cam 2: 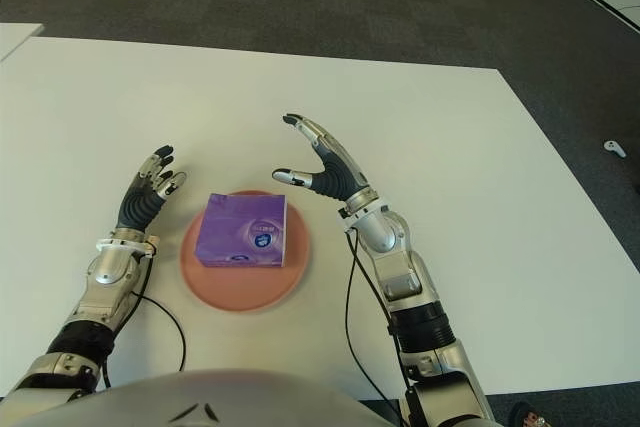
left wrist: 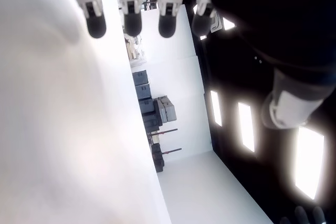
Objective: Put the tissue paper into the plate.
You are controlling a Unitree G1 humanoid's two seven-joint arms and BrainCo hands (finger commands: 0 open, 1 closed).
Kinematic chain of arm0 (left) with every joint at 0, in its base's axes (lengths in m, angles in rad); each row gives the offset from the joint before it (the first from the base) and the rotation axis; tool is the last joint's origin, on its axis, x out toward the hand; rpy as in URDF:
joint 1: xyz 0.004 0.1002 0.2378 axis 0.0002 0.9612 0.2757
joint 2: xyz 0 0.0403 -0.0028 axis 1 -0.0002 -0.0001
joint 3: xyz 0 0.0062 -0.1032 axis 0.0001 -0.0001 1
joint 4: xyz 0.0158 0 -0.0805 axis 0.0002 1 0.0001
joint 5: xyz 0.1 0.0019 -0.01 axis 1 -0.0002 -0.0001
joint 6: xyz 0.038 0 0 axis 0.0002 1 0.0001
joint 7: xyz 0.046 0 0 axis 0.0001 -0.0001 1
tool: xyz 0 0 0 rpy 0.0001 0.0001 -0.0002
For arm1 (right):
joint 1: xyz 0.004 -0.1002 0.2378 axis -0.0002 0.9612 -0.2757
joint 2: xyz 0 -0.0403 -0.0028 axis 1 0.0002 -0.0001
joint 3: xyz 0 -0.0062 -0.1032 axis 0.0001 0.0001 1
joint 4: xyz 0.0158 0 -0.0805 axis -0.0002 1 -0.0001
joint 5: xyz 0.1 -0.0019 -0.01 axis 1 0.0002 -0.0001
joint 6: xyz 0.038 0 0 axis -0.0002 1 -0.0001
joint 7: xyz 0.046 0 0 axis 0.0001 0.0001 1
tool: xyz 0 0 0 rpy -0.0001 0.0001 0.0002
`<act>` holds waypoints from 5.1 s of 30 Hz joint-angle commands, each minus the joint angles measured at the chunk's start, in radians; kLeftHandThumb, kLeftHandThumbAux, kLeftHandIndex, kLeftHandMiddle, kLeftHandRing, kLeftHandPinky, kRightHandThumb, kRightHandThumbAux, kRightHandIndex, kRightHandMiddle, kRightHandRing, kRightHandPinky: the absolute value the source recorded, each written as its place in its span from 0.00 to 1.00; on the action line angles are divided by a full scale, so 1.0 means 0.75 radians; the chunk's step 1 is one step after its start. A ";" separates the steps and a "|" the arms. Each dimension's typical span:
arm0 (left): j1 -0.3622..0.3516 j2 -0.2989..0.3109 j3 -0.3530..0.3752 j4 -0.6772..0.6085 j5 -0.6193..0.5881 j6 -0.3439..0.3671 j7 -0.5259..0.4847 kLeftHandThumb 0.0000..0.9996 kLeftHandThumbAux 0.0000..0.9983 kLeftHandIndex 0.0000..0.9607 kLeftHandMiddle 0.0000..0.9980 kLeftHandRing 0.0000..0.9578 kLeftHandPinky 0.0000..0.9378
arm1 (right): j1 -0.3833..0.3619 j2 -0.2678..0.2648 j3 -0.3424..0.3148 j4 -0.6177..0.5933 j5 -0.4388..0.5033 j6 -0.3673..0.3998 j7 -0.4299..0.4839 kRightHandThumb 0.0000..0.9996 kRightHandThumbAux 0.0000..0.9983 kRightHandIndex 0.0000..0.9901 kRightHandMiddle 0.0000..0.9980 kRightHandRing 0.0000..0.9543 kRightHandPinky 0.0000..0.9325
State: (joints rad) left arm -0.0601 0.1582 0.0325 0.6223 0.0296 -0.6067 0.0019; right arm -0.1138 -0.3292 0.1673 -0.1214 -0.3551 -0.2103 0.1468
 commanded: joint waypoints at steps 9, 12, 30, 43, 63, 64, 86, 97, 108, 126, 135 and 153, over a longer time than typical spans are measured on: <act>0.136 -0.023 -0.017 0.076 0.033 0.041 -0.001 0.00 0.50 0.00 0.00 0.00 0.00 | 0.114 0.061 -0.139 0.158 0.095 -0.168 -0.162 0.17 0.23 0.00 0.00 0.00 0.00; 0.136 -0.023 -0.018 0.074 0.035 0.045 -0.002 0.00 0.49 0.00 0.00 0.00 0.00 | 0.111 0.063 -0.147 0.197 0.093 -0.215 -0.184 0.16 0.24 0.00 0.00 0.00 0.00; 0.149 -0.026 -0.022 0.056 0.043 0.038 0.008 0.00 0.51 0.00 0.00 0.00 0.00 | 0.124 0.064 -0.156 0.205 0.090 -0.258 -0.188 0.16 0.24 0.00 0.00 0.00 0.00; 0.154 -0.025 -0.024 0.038 0.034 0.036 -0.008 0.00 0.52 0.00 0.00 0.00 0.00 | 0.128 0.067 -0.156 0.196 0.088 -0.256 -0.187 0.16 0.24 0.00 0.00 0.00 0.00; 0.144 -0.020 -0.018 0.037 0.030 0.070 -0.006 0.00 0.51 0.00 0.00 0.00 0.00 | 0.220 0.296 -0.142 0.691 0.177 -0.402 -0.313 0.10 0.40 0.00 0.00 0.00 0.00; 0.143 -0.020 -0.018 0.037 0.029 0.072 -0.005 0.00 0.51 0.00 0.00 0.00 0.00 | 0.229 0.355 -0.141 0.828 0.197 -0.443 -0.355 0.08 0.45 0.00 0.00 0.00 0.00; 0.167 -0.011 -0.024 -0.018 0.045 0.068 0.009 0.00 0.48 0.00 0.00 0.00 0.00 | 0.036 0.497 -0.254 1.313 0.284 -0.598 -0.496 0.00 0.60 0.00 0.00 0.00 0.00; 0.180 -0.012 -0.023 -0.053 0.043 0.094 0.008 0.00 0.49 0.00 0.00 0.00 0.00 | 0.022 0.494 -0.249 1.381 0.293 -0.687 -0.515 0.00 0.59 0.00 0.00 0.00 0.00; 0.186 -0.012 -0.023 -0.071 0.025 0.103 -0.018 0.00 0.52 0.00 0.00 0.00 0.00 | 0.044 0.493 -0.237 1.356 0.287 -0.730 -0.527 0.00 0.57 0.00 0.00 0.00 0.00; 0.192 -0.014 -0.020 -0.096 0.021 0.140 -0.012 0.00 0.51 0.00 0.00 0.00 0.00 | 0.181 0.439 -0.201 1.101 0.250 -0.620 -0.522 0.03 0.64 0.00 0.00 0.00 0.00; 0.199 -0.017 -0.022 -0.118 0.028 0.149 -0.005 0.00 0.51 0.00 0.00 0.00 0.00 | 0.281 0.423 -0.188 0.904 0.303 -0.498 -0.426 0.07 0.70 0.00 0.00 0.00 0.00; 0.194 -0.011 -0.024 -0.116 0.018 0.132 -0.032 0.00 0.52 0.00 0.00 0.00 0.00 | 0.382 0.447 -0.196 0.664 0.337 -0.322 -0.354 0.08 0.71 0.00 0.00 0.00 0.00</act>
State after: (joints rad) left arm 0.0301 0.1595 0.0224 0.4824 0.0401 -0.5421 -0.0021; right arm 0.0918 0.0026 0.0214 0.3328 -0.1107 -0.5042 -0.1265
